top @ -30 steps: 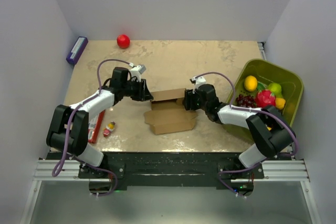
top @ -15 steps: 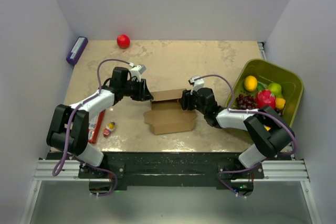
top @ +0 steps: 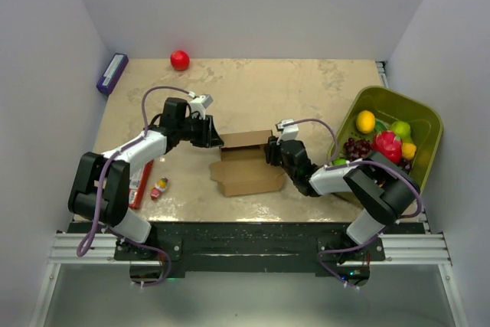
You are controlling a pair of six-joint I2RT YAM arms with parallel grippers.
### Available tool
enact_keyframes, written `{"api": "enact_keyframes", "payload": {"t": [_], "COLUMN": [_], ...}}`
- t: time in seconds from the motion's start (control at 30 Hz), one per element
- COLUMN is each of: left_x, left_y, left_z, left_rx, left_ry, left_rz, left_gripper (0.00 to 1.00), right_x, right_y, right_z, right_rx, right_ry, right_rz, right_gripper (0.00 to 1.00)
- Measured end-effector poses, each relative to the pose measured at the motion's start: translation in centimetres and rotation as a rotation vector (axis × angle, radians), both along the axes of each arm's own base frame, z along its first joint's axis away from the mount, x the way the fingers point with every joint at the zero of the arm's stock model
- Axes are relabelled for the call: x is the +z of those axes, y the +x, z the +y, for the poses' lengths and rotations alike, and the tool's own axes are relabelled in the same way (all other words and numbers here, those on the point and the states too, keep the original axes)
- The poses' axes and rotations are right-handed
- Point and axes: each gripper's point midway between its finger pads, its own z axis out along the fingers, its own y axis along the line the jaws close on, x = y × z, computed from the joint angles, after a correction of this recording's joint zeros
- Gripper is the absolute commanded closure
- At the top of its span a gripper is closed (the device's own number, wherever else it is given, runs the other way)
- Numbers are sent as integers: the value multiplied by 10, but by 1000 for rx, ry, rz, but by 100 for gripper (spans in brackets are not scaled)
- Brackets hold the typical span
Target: Fold the paper box
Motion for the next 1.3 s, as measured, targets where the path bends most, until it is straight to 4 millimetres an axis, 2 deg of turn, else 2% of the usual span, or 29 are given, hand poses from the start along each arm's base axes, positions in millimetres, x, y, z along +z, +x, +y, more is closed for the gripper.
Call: {"api": "enact_keyframes", "payload": {"t": [0.27, 0.4, 0.5, 0.67, 0.73, 0.77, 0.87, 0.9, 1.03, 1.3], "left_x": [0, 1, 2, 1, 1, 1, 1, 0, 9, 60], "left_y": [-1, -2, -4, -5, -5, -5, -4, -4, 0, -2], "left_z": [-1, -2, -3, -4, -5, -5, -4, -3, 4, 24], "left_rx": [-4, -14, -23, -29, -30, -30, -29, -28, -12, 42], "left_ry": [-5, -14, -22, -27, -28, -28, -21, -15, 16, 67], "left_rz": [2, 6, 8, 13, 13, 13, 9, 4, -45, -278], "left_gripper": [65, 66, 66, 66, 62, 52, 35, 32, 27, 22], "right_x": [-5, -5, -6, -6, -6, -6, -6, -6, -6, -2], "right_y": [6, 7, 7, 8, 9, 9, 10, 11, 14, 20], "right_z": [-7, -10, -13, -14, -14, -14, -14, -14, -11, 2], "right_rx": [-90, -119, -141, -166, -171, -173, -178, -179, -181, -158], "right_ry": [17, 17, 5, -6, -9, -11, -20, -24, -46, -93], "right_rz": [-15, -18, -22, -26, -28, -28, -25, -22, -1, 82], "right_gripper": [79, 93, 99, 100, 100, 100, 100, 100, 100, 100]}}
